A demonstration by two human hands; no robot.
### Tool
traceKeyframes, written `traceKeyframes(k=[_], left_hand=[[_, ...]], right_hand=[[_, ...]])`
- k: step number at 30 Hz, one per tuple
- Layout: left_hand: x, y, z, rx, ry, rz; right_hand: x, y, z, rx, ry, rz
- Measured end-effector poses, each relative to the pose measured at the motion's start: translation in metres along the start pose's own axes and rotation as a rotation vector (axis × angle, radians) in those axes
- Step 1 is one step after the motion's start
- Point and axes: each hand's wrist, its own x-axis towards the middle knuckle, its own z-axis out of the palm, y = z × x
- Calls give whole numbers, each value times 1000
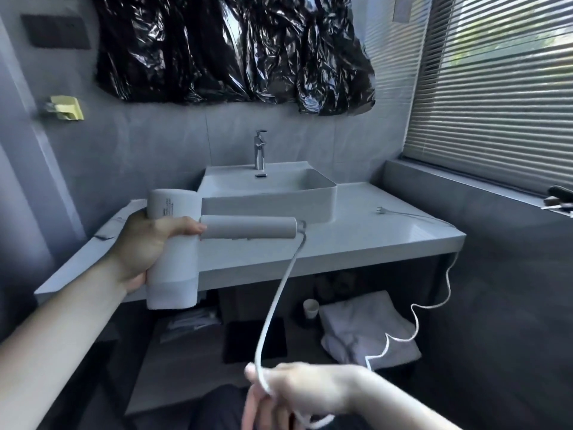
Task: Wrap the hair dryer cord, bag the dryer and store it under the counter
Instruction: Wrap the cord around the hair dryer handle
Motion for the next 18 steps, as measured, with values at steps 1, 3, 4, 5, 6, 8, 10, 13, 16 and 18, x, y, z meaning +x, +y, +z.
traceKeyframes(k=[1,3,4,5,6,8,10,13,16,18], left_hand=[[-2,-3,-1,24,-8,-5],[-8,-10,-1,49,-25,-16],[-11,-13,0,50,-27,-19],[-13,-16,0,50,-21,-24],[-14,-18,1,54,-9,-28],[-15,-23,0,56,16,-14],[-15,-29,-3,69,41,-8],[-15,-39,-11,101,26,-54],[-16,-46,-16,114,-6,-144],[-19,-48,-16,104,-45,-191]], right_hand=[[2,-4,9,-92,7,-12],[8,-10,20,-129,-39,-53],[11,-12,22,-106,-66,-73],[16,-12,21,-72,-80,-90],[20,-12,18,-20,-79,-101],[26,-6,8,103,-6,-136],[27,-1,-6,267,132,-162],[25,1,-32,535,334,-184],[22,3,-52,577,478,-240],[19,8,-63,519,527,-312]])
